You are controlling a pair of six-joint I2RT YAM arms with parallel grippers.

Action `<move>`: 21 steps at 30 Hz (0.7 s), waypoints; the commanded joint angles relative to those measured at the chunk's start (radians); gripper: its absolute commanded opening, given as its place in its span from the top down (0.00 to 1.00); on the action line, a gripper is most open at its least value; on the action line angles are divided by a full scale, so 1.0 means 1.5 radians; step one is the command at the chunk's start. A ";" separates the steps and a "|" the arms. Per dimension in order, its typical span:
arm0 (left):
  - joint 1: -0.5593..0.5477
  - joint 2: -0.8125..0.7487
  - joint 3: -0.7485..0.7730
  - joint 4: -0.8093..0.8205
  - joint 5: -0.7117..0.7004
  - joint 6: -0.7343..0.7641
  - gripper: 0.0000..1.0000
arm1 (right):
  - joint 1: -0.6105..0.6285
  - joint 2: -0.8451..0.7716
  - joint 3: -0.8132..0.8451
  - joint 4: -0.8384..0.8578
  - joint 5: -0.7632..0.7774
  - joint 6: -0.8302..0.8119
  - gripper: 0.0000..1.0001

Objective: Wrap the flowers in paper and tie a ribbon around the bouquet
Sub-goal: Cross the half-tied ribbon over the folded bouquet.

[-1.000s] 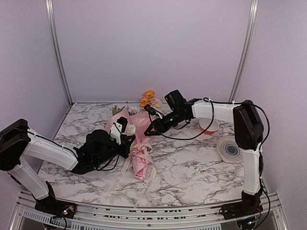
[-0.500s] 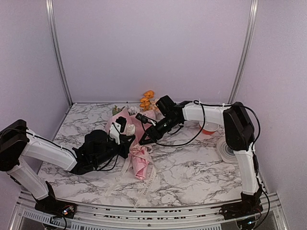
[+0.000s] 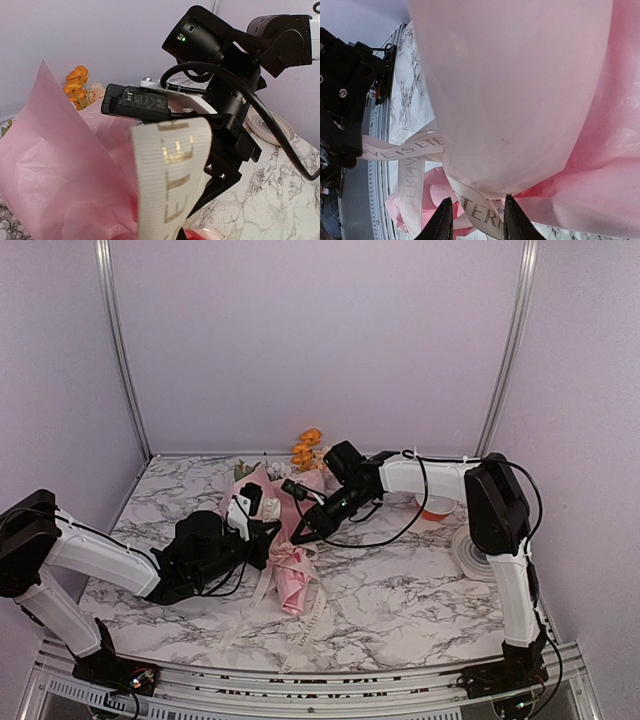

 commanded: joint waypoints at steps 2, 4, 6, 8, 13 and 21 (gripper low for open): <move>0.006 -0.015 -0.010 0.023 -0.002 -0.009 1.00 | 0.008 0.015 0.006 -0.002 -0.005 -0.018 0.69; 0.007 -0.014 -0.009 0.023 -0.001 -0.009 1.00 | 0.008 0.021 0.010 -0.009 -0.007 -0.020 0.78; 0.008 -0.014 -0.009 0.023 -0.001 -0.009 1.00 | 0.009 0.022 0.018 -0.019 -0.016 -0.024 0.90; 0.008 -0.012 -0.010 0.023 -0.001 -0.011 1.00 | 0.008 0.021 0.021 -0.023 -0.036 -0.026 0.99; 0.012 -0.006 -0.015 0.028 -0.001 -0.020 1.00 | 0.008 0.004 0.024 -0.037 -0.047 -0.024 1.00; 0.018 0.009 -0.017 0.044 0.006 -0.030 1.00 | 0.008 -0.052 -0.033 0.015 -0.064 0.027 1.00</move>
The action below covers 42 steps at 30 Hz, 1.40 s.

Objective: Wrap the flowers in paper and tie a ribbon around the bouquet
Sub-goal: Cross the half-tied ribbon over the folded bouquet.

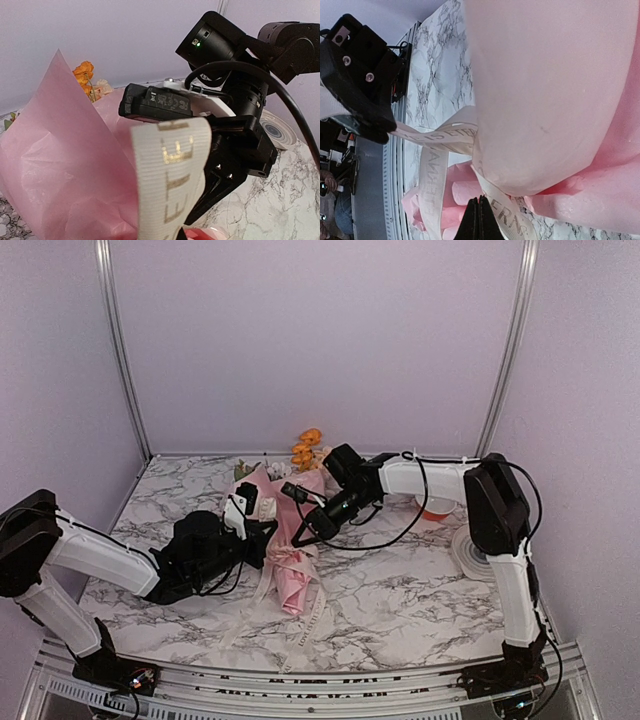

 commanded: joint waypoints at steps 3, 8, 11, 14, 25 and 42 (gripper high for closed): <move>0.006 0.012 -0.006 0.039 0.012 -0.013 1.00 | 0.006 -0.068 -0.042 0.033 -0.010 0.025 1.00; 0.008 0.011 -0.009 0.041 0.013 -0.016 1.00 | 0.000 -0.071 -0.049 0.035 0.022 0.024 0.99; 0.008 0.010 -0.012 0.041 0.013 -0.017 1.00 | -0.009 -0.074 -0.061 0.041 0.111 0.016 0.78; 0.008 0.009 -0.014 0.040 0.014 -0.017 1.00 | -0.019 -0.068 -0.065 0.035 0.161 0.006 0.71; 0.009 0.017 -0.012 0.040 0.017 -0.024 1.00 | -0.008 -0.044 -0.067 0.010 0.090 -0.034 0.72; 0.011 0.024 -0.006 0.041 0.016 -0.028 1.00 | -0.007 -0.113 -0.077 0.045 0.025 0.003 1.00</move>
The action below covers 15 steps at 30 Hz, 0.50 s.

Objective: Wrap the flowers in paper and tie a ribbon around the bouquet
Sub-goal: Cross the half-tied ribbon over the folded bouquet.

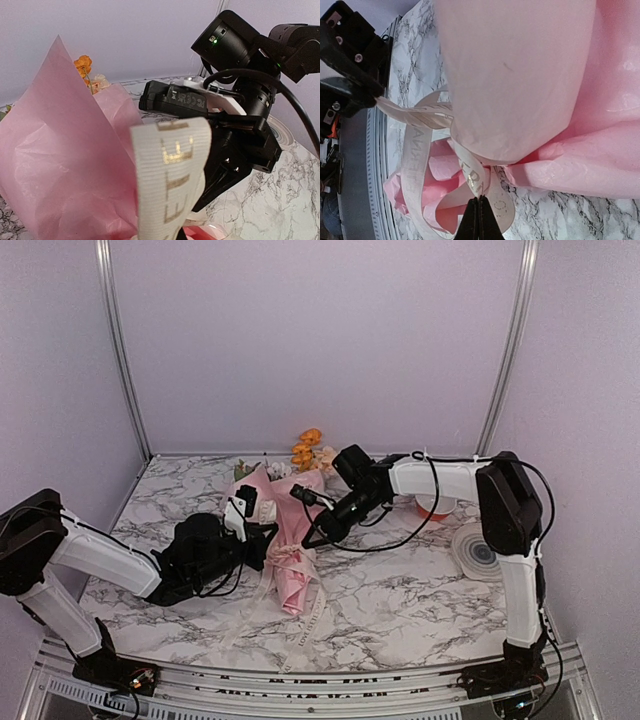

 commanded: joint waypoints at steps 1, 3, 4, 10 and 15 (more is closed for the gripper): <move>0.008 0.015 0.003 0.024 0.004 -0.006 1.00 | 0.005 -0.072 -0.019 0.041 -0.046 0.024 1.00; 0.008 0.022 0.006 0.026 0.005 -0.006 1.00 | 0.009 -0.081 -0.036 0.051 -0.056 0.029 1.00; 0.008 0.026 0.008 0.027 0.006 -0.006 1.00 | 0.011 -0.084 -0.044 0.056 -0.060 0.032 1.00; 0.012 0.049 0.017 0.035 0.009 -0.014 1.00 | 0.029 -0.093 -0.065 0.090 -0.106 0.054 1.00; 0.015 0.055 0.016 0.040 0.014 -0.022 1.00 | 0.056 -0.087 -0.067 0.043 -0.131 0.009 1.00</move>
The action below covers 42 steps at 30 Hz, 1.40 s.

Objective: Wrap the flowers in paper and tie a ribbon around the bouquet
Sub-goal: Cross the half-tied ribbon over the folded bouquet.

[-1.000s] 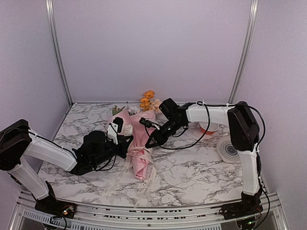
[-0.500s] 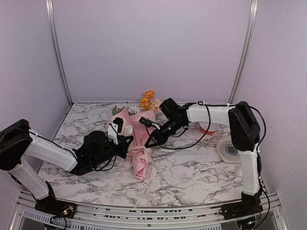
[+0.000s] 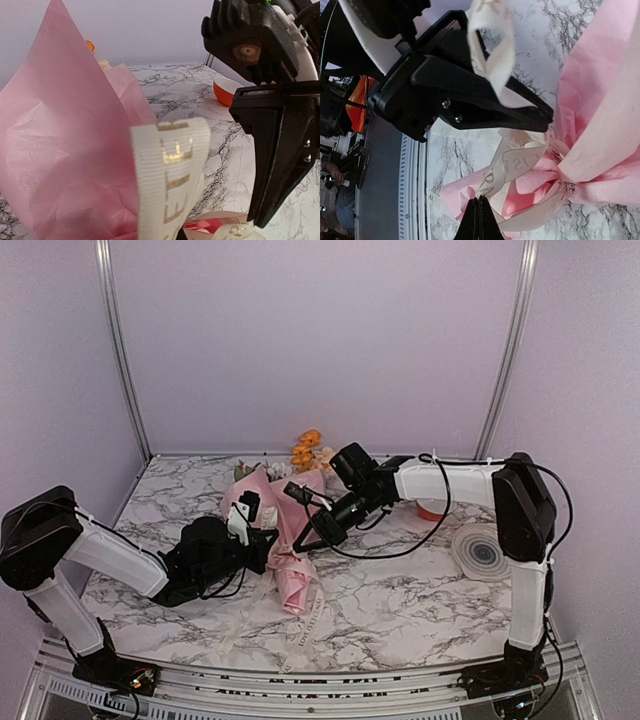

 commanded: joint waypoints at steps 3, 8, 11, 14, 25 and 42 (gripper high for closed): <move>0.007 0.010 0.011 0.031 0.008 -0.011 1.00 | 0.036 0.005 0.001 -0.076 -0.042 -0.057 1.00; 0.008 0.016 0.007 0.033 0.014 -0.015 1.00 | 0.046 0.026 0.008 -0.127 -0.013 -0.085 1.00; 0.008 0.016 0.005 0.033 0.025 -0.018 1.00 | 0.046 0.041 0.030 -0.155 0.030 -0.087 0.89; 0.008 0.014 -0.003 0.036 0.028 -0.029 1.00 | 0.038 0.040 0.052 -0.159 0.026 -0.084 0.79; 0.012 0.019 -0.019 0.062 0.014 -0.044 1.00 | -0.040 0.009 0.038 -0.015 -0.015 0.037 0.61; 0.041 -0.057 -0.109 0.053 -0.121 -0.162 0.43 | 0.006 0.096 0.099 -0.103 0.043 -0.036 0.80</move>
